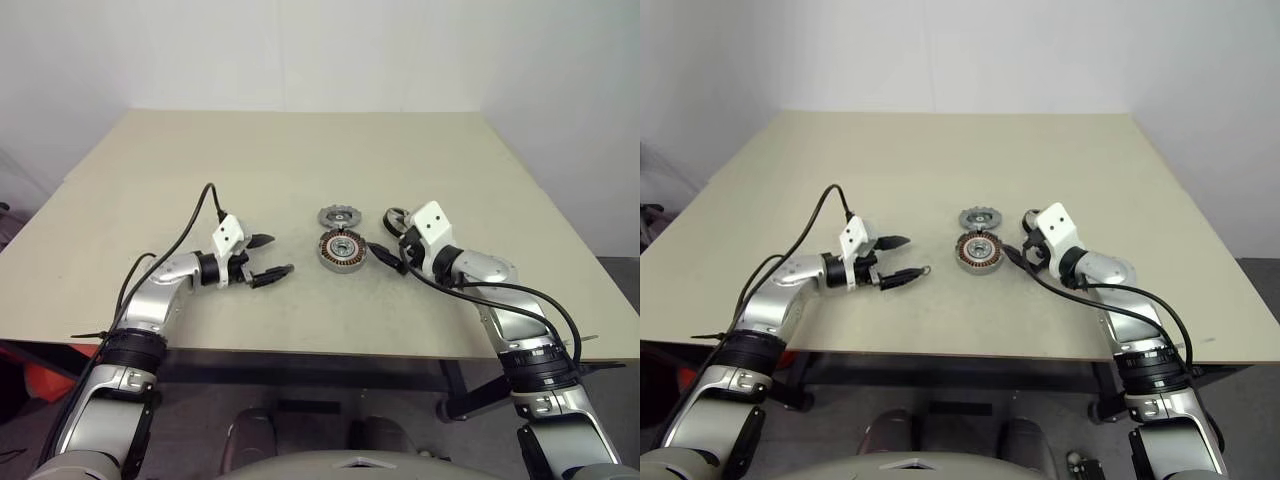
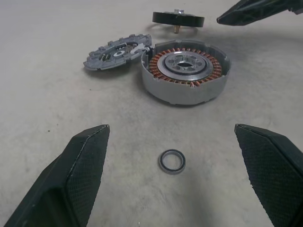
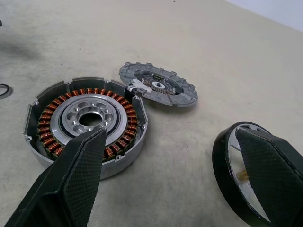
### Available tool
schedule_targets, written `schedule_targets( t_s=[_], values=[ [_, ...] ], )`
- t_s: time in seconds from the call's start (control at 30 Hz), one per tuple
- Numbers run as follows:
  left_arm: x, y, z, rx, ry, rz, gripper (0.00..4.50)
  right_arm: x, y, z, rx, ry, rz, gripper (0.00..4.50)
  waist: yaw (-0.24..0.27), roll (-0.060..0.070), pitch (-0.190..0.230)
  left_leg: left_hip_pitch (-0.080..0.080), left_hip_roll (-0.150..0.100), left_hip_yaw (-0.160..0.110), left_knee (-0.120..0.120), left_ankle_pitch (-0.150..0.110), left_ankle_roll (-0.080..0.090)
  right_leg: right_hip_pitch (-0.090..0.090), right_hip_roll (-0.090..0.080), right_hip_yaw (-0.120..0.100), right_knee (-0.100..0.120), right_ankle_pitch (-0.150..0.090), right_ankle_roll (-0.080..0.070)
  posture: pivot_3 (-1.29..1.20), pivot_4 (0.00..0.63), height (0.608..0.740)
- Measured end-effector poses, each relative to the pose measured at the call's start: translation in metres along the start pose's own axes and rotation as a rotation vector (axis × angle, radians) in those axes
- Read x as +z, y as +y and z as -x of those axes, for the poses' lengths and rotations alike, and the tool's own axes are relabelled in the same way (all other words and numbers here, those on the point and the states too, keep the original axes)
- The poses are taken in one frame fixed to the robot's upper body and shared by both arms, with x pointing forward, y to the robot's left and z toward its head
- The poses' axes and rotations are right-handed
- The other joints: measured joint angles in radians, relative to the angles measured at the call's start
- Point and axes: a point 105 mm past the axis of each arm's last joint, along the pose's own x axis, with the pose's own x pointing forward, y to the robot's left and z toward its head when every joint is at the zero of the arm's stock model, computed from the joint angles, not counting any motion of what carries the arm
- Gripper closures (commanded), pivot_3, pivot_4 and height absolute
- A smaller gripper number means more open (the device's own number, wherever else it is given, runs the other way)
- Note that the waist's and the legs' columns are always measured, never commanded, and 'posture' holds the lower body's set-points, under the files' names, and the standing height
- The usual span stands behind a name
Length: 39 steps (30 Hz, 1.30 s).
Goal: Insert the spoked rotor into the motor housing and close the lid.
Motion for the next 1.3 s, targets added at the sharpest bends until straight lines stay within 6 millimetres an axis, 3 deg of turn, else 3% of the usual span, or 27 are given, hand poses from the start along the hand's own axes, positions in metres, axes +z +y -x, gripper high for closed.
schedule_targets(
  t_s=[0.73, 1.3],
  values=[
    [-0.009, 0.001, 0.000, 0.005, 0.030, -0.018, 0.05, 0.000, -0.001, 0.000, -0.006, 0.002, 0.002, 0.00, 0.000, 0.000, 0.000, 0.000, 0.000, 0.000, 0.000, 0.000, 0.000, 0.000, 0.000, 0.000, 0.000, 0.000, 0.000, 0.00, 0.000, 0.740],
    [-0.021, 0.002, -0.013, 0.001, 0.101, -0.093, 0.05, 0.000, -0.001, 0.000, -0.007, 0.000, 0.003, 0.00, 0.001, 0.000, 0.000, 0.000, 0.000, 0.000, 0.000, 0.000, -0.001, 0.000, 0.000, 0.000, 0.000, 0.000, 0.000, 0.00, 0.000, 0.740]
  ],
)
